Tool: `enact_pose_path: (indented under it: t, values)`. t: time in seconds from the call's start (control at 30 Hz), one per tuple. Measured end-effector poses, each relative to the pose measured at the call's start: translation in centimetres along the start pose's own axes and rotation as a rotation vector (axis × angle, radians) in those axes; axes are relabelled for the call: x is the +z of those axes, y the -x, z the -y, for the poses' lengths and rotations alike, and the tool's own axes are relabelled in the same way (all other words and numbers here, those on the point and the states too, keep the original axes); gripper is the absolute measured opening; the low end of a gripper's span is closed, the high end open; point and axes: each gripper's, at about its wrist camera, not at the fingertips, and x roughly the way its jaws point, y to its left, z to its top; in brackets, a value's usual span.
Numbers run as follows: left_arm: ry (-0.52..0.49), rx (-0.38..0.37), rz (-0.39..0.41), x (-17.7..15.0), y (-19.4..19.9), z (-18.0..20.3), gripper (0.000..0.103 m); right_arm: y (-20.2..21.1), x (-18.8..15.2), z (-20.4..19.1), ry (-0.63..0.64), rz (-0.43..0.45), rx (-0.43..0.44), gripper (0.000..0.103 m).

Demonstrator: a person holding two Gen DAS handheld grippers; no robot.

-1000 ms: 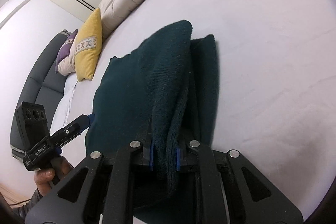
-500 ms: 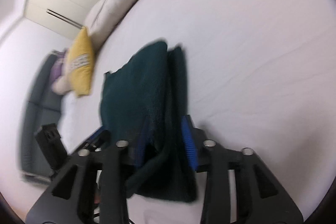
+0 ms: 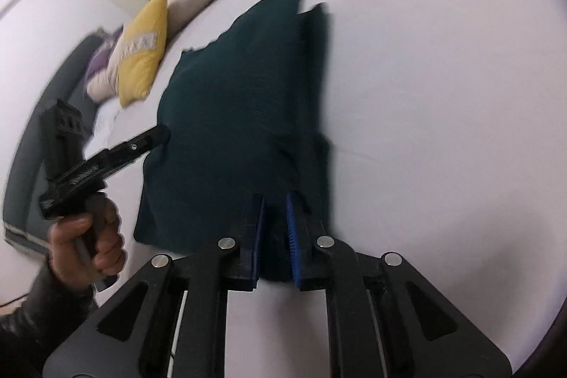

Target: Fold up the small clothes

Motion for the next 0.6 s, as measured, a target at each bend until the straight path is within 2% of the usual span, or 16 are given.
enact_pose_path:
  t: [0.03,0.07,0.1,0.13,0.17,0.2,0.3,0.37,0.43,0.47,0.53,0.57,0.6]
  values:
    - [0.008,0.002,0.002,0.0,0.1,-0.1,0.065,0.7,-0.1,0.7,-0.02,0.008,-0.014,0.013]
    - [0.014,0.005,0.005,0.0,0.3,-0.1,0.065,1.1,0.1,1.4,-0.038,0.007,-0.119,0.01]
    - [0.024,0.004,0.007,0.0,0.6,-0.2,0.065,1.5,0.3,1.7,-0.05,0.013,-0.172,0.01]
    - [0.034,0.001,0.012,-0.1,1.0,-0.3,0.066,2.4,0.7,1.8,-0.07,0.031,-0.172,0.016]
    - [0.044,-0.001,0.019,-0.1,1.5,-0.3,0.066,3.1,1.1,1.1,-0.078,0.059,-0.191,0.017]
    - [0.051,-0.005,0.029,-0.1,2.1,-0.4,0.066,3.8,1.3,0.1,-0.065,0.088,-0.191,0.017]
    - [0.06,-0.017,0.079,-0.7,3.8,-0.1,0.066,4.7,2.2,-5.0,0.041,0.136,-0.047,0.017]
    - [0.038,-0.016,0.073,-1.4,3.6,0.5,0.066,3.6,2.0,-9.0,0.162,0.111,0.002,0.017]
    - [0.009,0.003,0.056,-2.2,3.0,0.8,0.065,1.6,1.5,-11.0,0.224,0.06,-0.018,0.017]
    - [0.003,0.007,0.058,-2.4,2.9,0.8,0.066,-0.3,0.8,-10.6,0.236,-0.002,-0.075,0.017]
    - [0.006,-0.008,0.048,-2.5,2.8,0.6,0.066,-3.0,-0.1,-8.6,0.227,-0.064,-0.203,0.013]
    - [0.007,-0.019,0.033,-2.5,2.8,0.4,0.066,-3.2,-0.8,-6.9,0.219,-0.034,-0.172,0.011]
    - [-0.002,-0.017,0.028,-2.4,2.9,0.4,0.066,-2.4,-1.1,-5.3,0.178,0.014,-0.088,0.007]
